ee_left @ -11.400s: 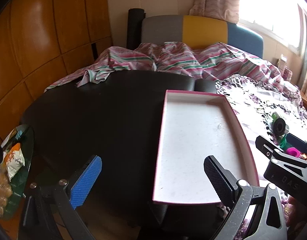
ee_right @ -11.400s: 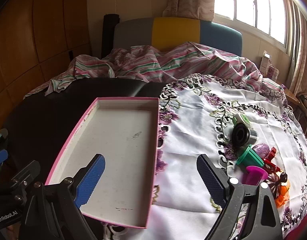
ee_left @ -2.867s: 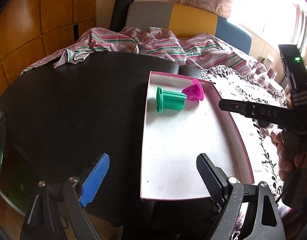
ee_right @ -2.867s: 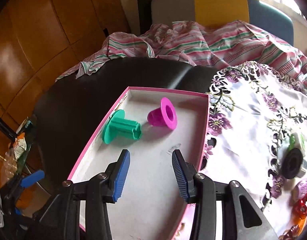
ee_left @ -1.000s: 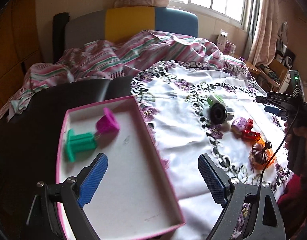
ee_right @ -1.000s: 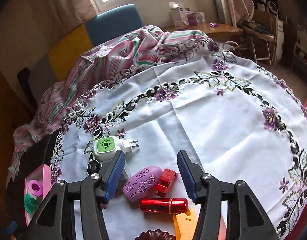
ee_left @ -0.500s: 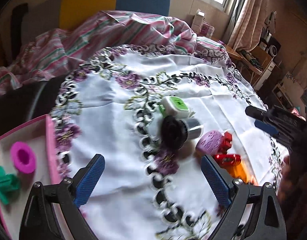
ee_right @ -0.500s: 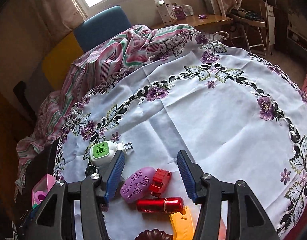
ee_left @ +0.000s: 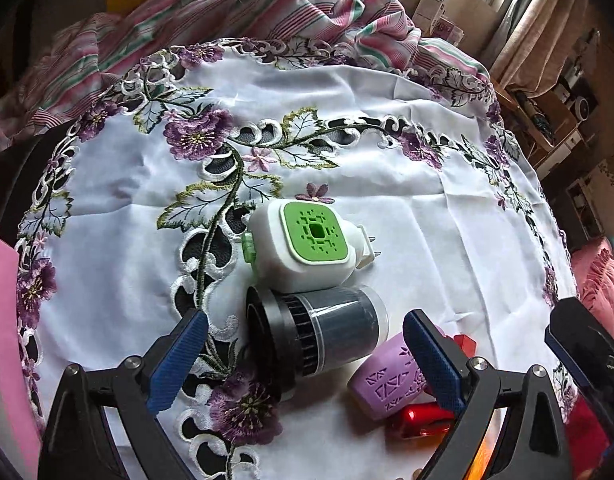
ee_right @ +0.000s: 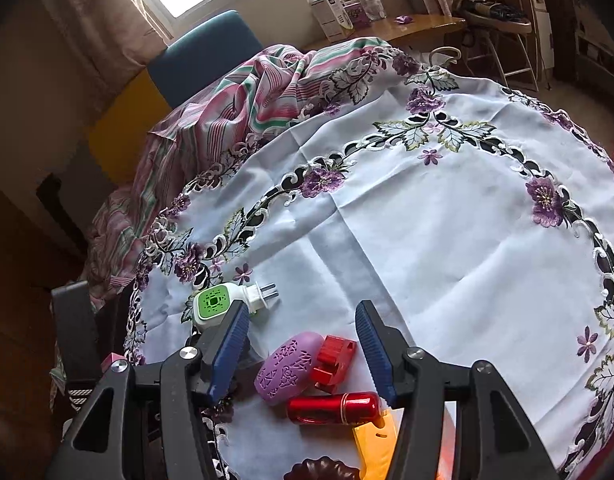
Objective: Organize rigid objects
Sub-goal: 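Grasp the black-and-clear cylinder with the left gripper and lift it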
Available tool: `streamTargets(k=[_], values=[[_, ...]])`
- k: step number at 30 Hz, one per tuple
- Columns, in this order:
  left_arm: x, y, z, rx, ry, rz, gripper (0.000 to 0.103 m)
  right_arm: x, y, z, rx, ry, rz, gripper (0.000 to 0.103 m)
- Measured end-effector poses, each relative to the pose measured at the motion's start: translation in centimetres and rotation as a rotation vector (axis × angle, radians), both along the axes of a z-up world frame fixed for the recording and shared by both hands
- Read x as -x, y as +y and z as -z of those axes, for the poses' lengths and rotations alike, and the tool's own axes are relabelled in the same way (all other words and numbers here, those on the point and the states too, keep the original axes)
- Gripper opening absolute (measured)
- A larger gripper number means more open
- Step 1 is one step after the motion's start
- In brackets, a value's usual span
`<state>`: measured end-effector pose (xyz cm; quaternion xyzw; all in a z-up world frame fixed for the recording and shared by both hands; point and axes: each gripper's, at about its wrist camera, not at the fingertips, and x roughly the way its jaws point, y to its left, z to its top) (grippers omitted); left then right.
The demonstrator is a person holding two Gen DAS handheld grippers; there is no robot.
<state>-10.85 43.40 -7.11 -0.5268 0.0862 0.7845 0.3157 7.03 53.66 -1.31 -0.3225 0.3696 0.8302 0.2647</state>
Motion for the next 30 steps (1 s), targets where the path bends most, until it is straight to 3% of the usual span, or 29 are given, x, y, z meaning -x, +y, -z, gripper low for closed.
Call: streamTargets(k=[1, 3, 12, 18, 21, 26, 30], values=[[0.0, 0.1, 0.2, -0.001, 0.007, 0.003, 0.098, 0.0, 0.0, 0.0, 0.002, 0.000, -0.003, 0.057], [0.2, 0.1, 0.8, 0.002, 0.007, 0.010, 0.076, 0.1, -0.2, 0.0, 0.000, -0.002, -0.008, 0.057], [-1.0, -6.0, -1.7, -0.083, 0.084, 0.031, 0.075, 0.5, -0.6, 0.1, -0.010, -0.021, -0.041, 0.056], [-2.5, -12.4, -4.0, -0.116, 0.146, 0.019, 0.075, 2.4, -2.6, 1.2, -0.011, -0.088, -0.166, 0.057], [-3.0, -15.6, -4.8, -0.132, 0.157, 0.002, 0.075, 3.7, -4.2, 1.4, -0.028, -0.112, -0.247, 0.070], [-3.4, -19.6, -5.8, -0.166, 0.170, -0.036, 0.075, 7.1, -6.0, 1.3, -0.054, -0.170, -0.342, 0.072], [-3.7, -22.3, -6.5, -0.184, 0.174, -0.058, 0.075, 11.7, -7.2, 0.8, -0.140, -0.230, -0.464, 0.079]])
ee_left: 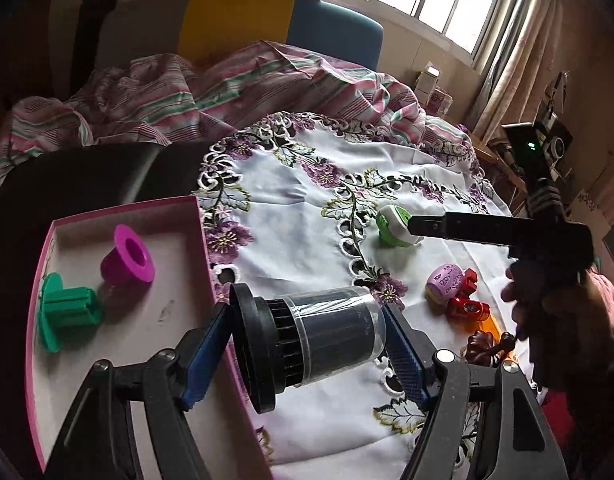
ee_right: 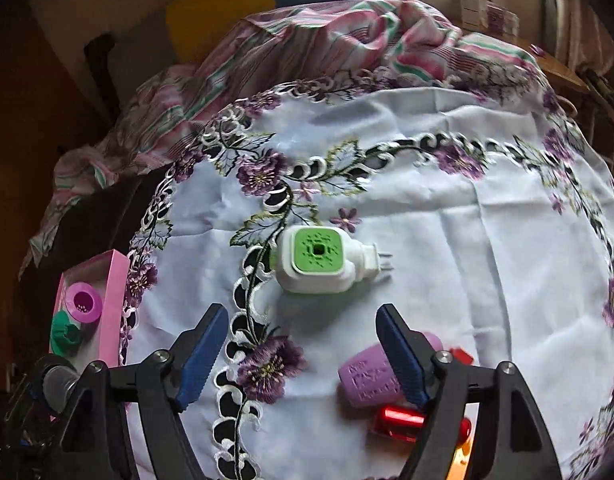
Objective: Organize rigid objects
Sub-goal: 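Grasp the black-and-clear cylinder with the left gripper and lift it, then place the cylinder in the tray while the right gripper grasps the green-white plug device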
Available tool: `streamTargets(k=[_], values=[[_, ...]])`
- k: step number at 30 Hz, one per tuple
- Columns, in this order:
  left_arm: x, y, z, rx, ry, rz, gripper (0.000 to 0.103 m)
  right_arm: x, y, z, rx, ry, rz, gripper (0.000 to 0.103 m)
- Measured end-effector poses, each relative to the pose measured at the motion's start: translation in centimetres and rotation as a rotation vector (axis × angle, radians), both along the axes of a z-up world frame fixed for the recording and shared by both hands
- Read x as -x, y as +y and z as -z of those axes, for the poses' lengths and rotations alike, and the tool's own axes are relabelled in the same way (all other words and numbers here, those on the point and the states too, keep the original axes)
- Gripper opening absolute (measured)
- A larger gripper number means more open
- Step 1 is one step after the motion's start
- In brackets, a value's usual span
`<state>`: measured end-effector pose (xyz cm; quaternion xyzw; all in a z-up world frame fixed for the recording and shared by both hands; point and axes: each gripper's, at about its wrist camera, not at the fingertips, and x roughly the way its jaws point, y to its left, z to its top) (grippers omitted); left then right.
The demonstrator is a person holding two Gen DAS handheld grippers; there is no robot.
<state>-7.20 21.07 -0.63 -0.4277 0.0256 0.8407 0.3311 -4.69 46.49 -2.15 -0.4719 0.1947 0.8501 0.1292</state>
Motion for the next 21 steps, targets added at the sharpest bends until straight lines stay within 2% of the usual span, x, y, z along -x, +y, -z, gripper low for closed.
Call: streamTargets(k=[3, 5, 7, 12, 14, 15, 16, 19, 21], values=[[0.0, -2.3, -0.3, -0.008, 0.000, -0.019, 0.075, 3.3, -1.5, 0.9, -0.145, -0.108, -0.177, 0.079], [0.2, -3.7, -0.5, -0.009, -0.001, -0.036, 0.075, 4.4, -2.3, 1.7, -0.258, -0.178, -0.259, 0.079], [0.6, -4.9, -0.4, -0.015, -0.017, -0.058, 0.075, 5.0, -2.5, 2.6, -0.325, -0.221, -0.320, 0.079], [1.2, -7.1, -0.3, -0.022, -0.032, -0.111, 0.075, 6.7, -1.5, 4.2, -0.354, -0.275, -0.365, 0.079], [1.3, -7.5, -0.4, -0.022, -0.031, -0.125, 0.075, 7.3, -1.0, 5.0, -0.333, -0.282, -0.360, 0.078], [1.3, -7.8, -0.4, -0.021, -0.030, -0.130, 0.075, 7.5, -0.9, 5.3, -0.346, -0.284, -0.349, 0.073], [1.2, -8.0, -0.3, -0.020, -0.029, -0.135, 0.075, 7.6, -0.8, 5.4, -0.373, -0.276, -0.333, 0.067], [1.1, -8.6, -0.1, -0.021, -0.036, -0.148, 0.075, 7.4, -0.6, 4.9, -0.334, -0.229, -0.298, 0.066], [0.9, -9.2, 0.1, -0.017, -0.040, -0.163, 0.075, 7.2, -1.2, 4.4, -0.354, -0.210, -0.287, 0.066]])
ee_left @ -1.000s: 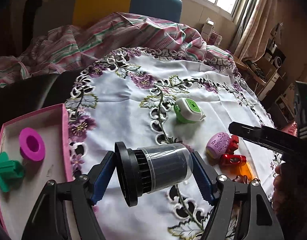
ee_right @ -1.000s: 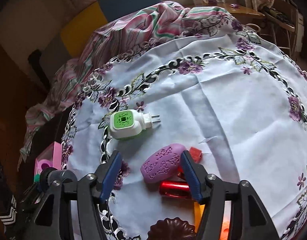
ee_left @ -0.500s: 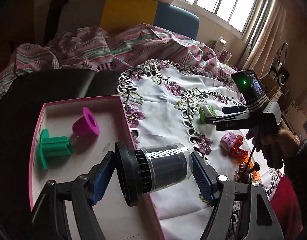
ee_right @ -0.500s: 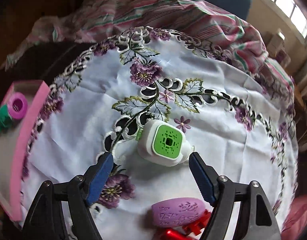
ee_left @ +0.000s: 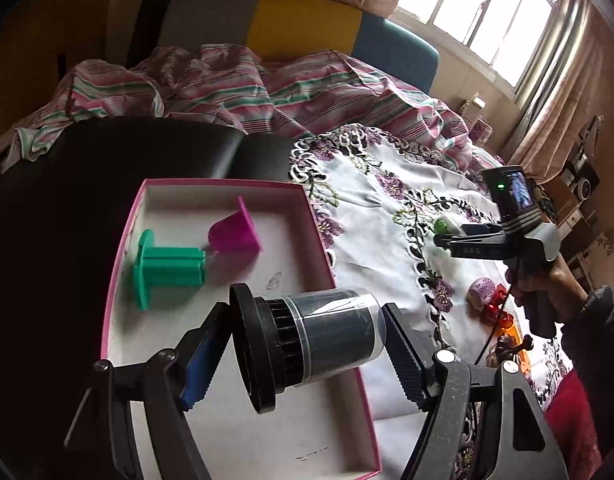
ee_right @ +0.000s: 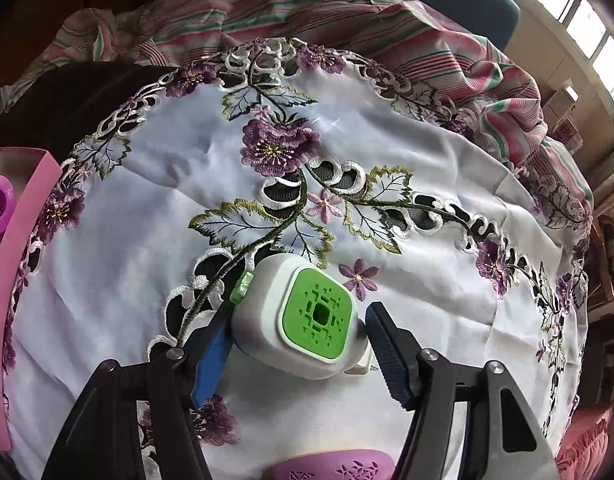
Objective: Organize rigid objects
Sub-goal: 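Place the cylinder in the tray while the right gripper grasps the green-white plug device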
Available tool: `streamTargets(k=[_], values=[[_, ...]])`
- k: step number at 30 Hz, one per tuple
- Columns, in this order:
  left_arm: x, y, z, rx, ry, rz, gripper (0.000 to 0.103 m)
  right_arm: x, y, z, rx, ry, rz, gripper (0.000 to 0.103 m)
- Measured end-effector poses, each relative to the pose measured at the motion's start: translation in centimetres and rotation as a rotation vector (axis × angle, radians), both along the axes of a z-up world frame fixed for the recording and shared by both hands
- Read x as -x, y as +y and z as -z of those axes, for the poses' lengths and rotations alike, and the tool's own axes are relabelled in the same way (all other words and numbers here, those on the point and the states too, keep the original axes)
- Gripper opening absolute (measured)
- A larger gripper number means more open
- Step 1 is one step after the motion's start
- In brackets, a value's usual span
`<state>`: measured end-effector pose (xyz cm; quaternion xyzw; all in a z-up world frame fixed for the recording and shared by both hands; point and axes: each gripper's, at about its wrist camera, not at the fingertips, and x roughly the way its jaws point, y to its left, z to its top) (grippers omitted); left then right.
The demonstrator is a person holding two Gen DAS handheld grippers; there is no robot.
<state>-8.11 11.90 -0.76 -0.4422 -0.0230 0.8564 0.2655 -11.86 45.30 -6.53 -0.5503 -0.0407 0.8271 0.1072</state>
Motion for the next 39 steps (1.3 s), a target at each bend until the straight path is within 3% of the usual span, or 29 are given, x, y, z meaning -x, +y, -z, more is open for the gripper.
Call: streamTargets(k=[4, 12, 16, 21, 28, 39], values=[[-0.3, -1.3, 0.4, 0.013, 0.000, -0.025, 0.075, -1.4, -1.3, -1.8, 0.015, 0.064, 0.023, 0.066], [-1.0, -5.1, 1.1, 0.024, 0.005, -0.091, 0.075, -6.3, -7.2, -4.6, 0.187, 0.181, -0.019, 0.067], [-1.3, -7.1, 1.3, 0.029, 0.012, -0.126, 0.075, -7.7, -10.4, -3.8, 0.206, 0.192, -0.068, 0.067], [-1.9, -8.7, 1.6, 0.028, 0.015, -0.138, 0.075, -8.2, -11.5, -1.2, 0.179, 0.142, -0.077, 0.067], [-1.0, -7.4, 2.3, 0.067, 0.026, -0.096, 0.075, -8.4, -11.3, -0.7, 0.156, 0.131, -0.077, 0.067], [3.6, -3.0, 3.4, 0.102, 0.004, -0.063, 0.076, -8.3, -11.7, -0.3, 0.134, 0.121, -0.086, 0.067]])
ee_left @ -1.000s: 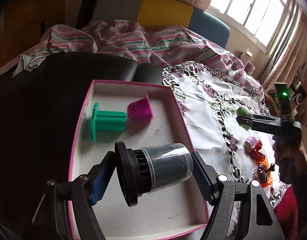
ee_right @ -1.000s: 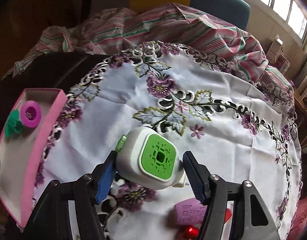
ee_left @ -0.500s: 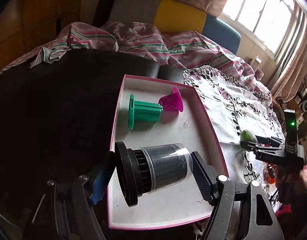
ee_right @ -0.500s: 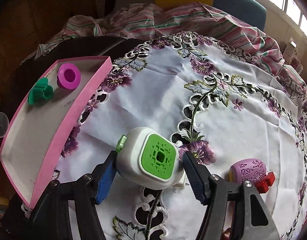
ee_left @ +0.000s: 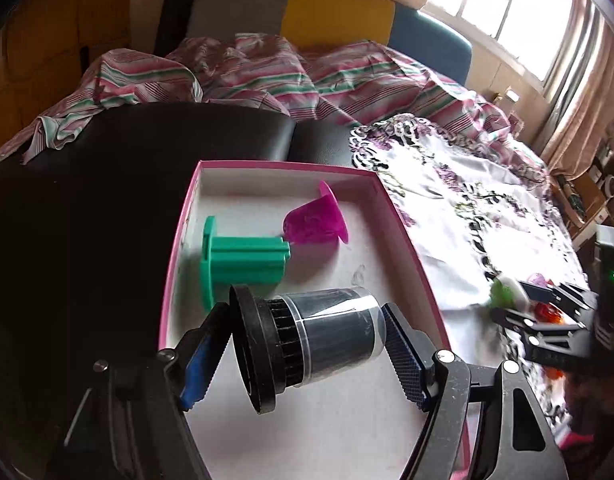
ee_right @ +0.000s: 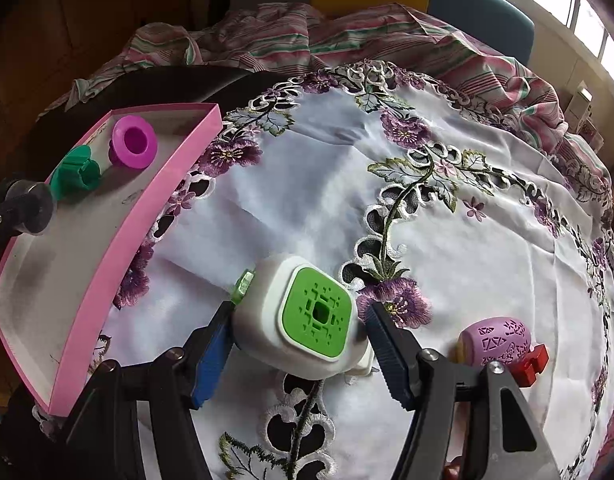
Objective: Organize rigid objects
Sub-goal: 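Place the cylinder in the tray while the right gripper grasps the green-white plug device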
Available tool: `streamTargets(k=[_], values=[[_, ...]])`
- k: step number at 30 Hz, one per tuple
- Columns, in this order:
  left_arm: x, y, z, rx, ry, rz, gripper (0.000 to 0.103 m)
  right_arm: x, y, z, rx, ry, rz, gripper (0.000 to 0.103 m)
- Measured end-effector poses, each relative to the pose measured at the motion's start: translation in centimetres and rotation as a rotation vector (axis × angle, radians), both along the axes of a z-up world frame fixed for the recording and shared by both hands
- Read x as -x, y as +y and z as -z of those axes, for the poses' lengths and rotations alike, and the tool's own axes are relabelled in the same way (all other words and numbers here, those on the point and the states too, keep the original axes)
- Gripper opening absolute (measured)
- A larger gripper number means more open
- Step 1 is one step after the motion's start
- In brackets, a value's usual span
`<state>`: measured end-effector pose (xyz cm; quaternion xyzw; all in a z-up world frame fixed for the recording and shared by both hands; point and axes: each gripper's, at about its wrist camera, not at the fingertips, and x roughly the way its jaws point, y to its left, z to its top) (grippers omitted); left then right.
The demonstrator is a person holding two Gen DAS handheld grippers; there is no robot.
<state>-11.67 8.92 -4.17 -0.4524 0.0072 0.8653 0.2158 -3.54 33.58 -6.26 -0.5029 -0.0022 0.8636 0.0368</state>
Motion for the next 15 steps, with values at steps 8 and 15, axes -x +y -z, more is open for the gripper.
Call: streamTargets(k=[8, 15], values=[[0.7, 0.3, 0.9, 0.018, 0.004, -0.041, 0.086, 0.1, -0.3, 0.2, -0.017, -0.005, -0.013, 0.067], [-1.8, -1.1, -0.3, 0.009, 0.064, -0.084, 0.090, 0.2, -0.2, 0.2, -0.018, -0.005, -0.014, 0.067]])
